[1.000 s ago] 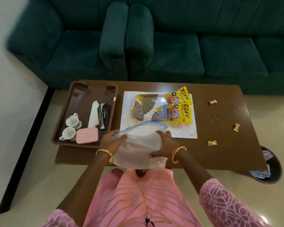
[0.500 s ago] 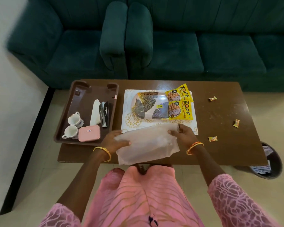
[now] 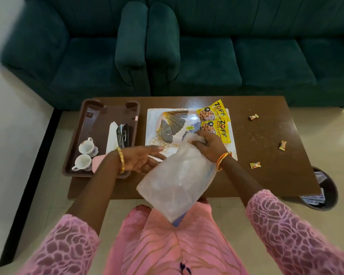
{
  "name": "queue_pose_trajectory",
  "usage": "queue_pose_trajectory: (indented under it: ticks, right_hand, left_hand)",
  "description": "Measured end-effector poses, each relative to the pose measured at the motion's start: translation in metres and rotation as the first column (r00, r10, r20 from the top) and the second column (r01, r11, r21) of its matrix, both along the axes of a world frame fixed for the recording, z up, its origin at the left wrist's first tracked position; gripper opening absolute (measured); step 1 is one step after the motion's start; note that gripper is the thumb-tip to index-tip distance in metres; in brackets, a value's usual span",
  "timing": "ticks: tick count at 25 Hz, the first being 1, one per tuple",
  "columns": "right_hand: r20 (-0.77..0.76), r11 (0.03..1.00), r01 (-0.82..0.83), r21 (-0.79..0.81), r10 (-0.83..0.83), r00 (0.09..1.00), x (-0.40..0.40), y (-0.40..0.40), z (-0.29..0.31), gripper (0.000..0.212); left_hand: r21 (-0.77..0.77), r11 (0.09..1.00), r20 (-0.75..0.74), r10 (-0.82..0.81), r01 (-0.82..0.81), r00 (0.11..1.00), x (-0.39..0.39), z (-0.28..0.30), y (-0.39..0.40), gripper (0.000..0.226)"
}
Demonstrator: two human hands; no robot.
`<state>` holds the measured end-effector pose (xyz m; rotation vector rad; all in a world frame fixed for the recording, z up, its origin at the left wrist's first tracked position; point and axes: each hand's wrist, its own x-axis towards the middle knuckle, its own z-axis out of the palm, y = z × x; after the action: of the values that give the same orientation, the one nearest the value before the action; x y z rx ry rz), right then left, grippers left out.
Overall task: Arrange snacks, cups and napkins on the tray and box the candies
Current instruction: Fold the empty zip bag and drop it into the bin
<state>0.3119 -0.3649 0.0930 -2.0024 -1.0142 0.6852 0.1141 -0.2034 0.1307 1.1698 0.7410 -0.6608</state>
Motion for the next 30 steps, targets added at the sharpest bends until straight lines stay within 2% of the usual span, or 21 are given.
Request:
queue_pose_trajectory:
  ticks: [2, 4, 6, 7, 8, 9, 10, 11, 12, 13, 14, 15, 16, 18, 21, 23, 24, 26, 27, 28, 30]
  right_hand:
    - [-0.036, 0.998, 0.068, -0.016, -0.068, 0.997, -0.004, 0.009, 0.001, 0.043]
    - [-0.056, 0.952, 0.305, -0.017, -0.305, 0.951, -0.002, 0.012, 0.000, 0.067]
    - [-0.209, 0.768, 0.641, -0.020, -0.630, 0.748, -0.007, 0.003, -0.002, 0.086]
    - [-0.325, 0.694, 0.715, -0.085, -0.698, 0.638, -0.014, -0.004, -0.006, 0.088]
    - [-0.465, 0.681, 0.709, -0.184, -0.696, 0.547, -0.023, -0.012, -0.013, 0.086]
    - [-0.651, 0.734, 0.612, -0.295, -0.623, 0.433, -0.035, -0.020, -0.020, 0.080]
    - [-0.820, 0.818, 0.450, -0.359, -0.506, 0.268, -0.049, -0.028, -0.026, 0.071]
    - [-0.904, 0.874, 0.323, -0.362, -0.413, 0.106, -0.062, -0.034, -0.027, 0.062]
    - [-0.929, 0.894, 0.281, -0.349, -0.370, 0.024, -0.069, -0.038, -0.029, 0.055]
    - [-0.928, 0.886, 0.309, -0.345, -0.372, 0.029, -0.071, -0.040, -0.033, 0.048]
    - [-0.910, 0.852, 0.397, -0.340, -0.406, 0.091, -0.068, -0.039, -0.038, 0.041]
    - [-0.865, 0.810, 0.491, -0.321, -0.462, 0.196, -0.061, -0.037, -0.040, 0.036]
    - [-0.786, 0.777, 0.554, -0.298, -0.530, 0.320, -0.056, -0.034, -0.037, 0.042]
    - [-0.697, 0.793, 0.560, -0.243, -0.544, 0.468, -0.050, -0.031, -0.032, 0.056]
    - [-0.699, 0.877, 0.463, -0.127, -0.410, 0.586, -0.048, -0.028, -0.030, 0.042]
    - [-0.746, 0.924, 0.369, -0.096, -0.313, 0.588, -0.048, -0.026, -0.024, 0.034]
    - [-0.790, 0.945, 0.314, -0.091, -0.260, 0.555, -0.047, -0.025, -0.020, 0.031]
    - [-0.837, 0.974, 0.200, -0.104, -0.194, 0.512, -0.043, -0.026, -0.018, 0.054]
    - [-0.811, 0.983, 0.140, -0.115, -0.174, 0.559, -0.042, -0.028, -0.019, 0.067]
    - [-0.740, 0.987, 0.075, -0.144, -0.158, 0.654, -0.041, -0.029, -0.019, 0.076]
    - [-0.504, 0.970, -0.040, -0.238, -0.088, 0.859, -0.038, -0.028, -0.020, 0.081]
  left_hand:
    - [0.171, 0.984, -0.037, -0.034, 0.040, 0.999, 0.019, -0.001, -0.015, 0.044]
    - [0.329, 0.935, -0.007, 0.141, -0.131, 0.990, 0.031, -0.011, -0.033, 0.030]
    - [0.408, 0.848, 0.022, 0.362, -0.339, 0.932, 0.034, -0.024, -0.039, 0.031]
    - [0.396, 0.814, 0.028, 0.453, -0.426, 0.891, 0.033, -0.032, -0.042, 0.034]
    - [0.355, 0.790, 0.027, 0.527, -0.501, 0.850, 0.030, -0.038, -0.043, 0.036]
    - [0.299, 0.773, 0.027, 0.579, -0.559, 0.815, 0.029, -0.043, -0.045, 0.036]
    - [0.241, 0.766, 0.033, 0.607, -0.595, 0.794, 0.028, -0.048, -0.048, 0.035]
    - [0.201, 0.769, 0.042, 0.612, -0.607, 0.789, 0.027, -0.053, -0.052, 0.034]
    - [0.201, 0.771, 0.052, 0.607, -0.604, 0.793, 0.026, -0.057, -0.056, 0.035]
    - [0.235, 0.767, 0.063, 0.601, -0.598, 0.796, 0.024, -0.061, -0.060, 0.042]
    - [0.285, 0.746, 0.077, 0.608, -0.602, 0.790, 0.022, -0.063, -0.062, 0.052]
    - [0.326, 0.711, 0.113, 0.625, -0.623, 0.772, 0.020, -0.064, -0.063, 0.061]
    - [0.346, 0.680, 0.168, 0.632, -0.646, 0.756, 0.018, -0.064, -0.062, 0.066]
    - [0.308, 0.692, 0.286, 0.587, -0.653, 0.757, 0.013, -0.063, -0.059, 0.060]
    - [0.230, 0.773, 0.317, 0.515, -0.591, 0.796, 0.008, -0.058, -0.058, 0.044]
    - [0.238, 0.786, 0.270, 0.511, -0.570, 0.816, 0.006, -0.051, -0.055, 0.038]
    - [0.246, 0.788, 0.242, 0.514, -0.565, 0.823, 0.005, -0.049, -0.054, 0.040]
    - [0.290, 0.801, 0.213, 0.480, -0.524, 0.851, 0.003, -0.047, -0.050, 0.067]
    - [0.336, 0.806, 0.205, 0.442, -0.487, 0.873, 0.002, -0.047, -0.048, 0.081]
    - [0.388, 0.809, 0.198, 0.395, -0.442, 0.897, 0.002, -0.048, -0.047, 0.091]
    - [0.489, 0.799, 0.174, 0.302, -0.349, 0.937, 0.003, -0.051, -0.046, 0.094]
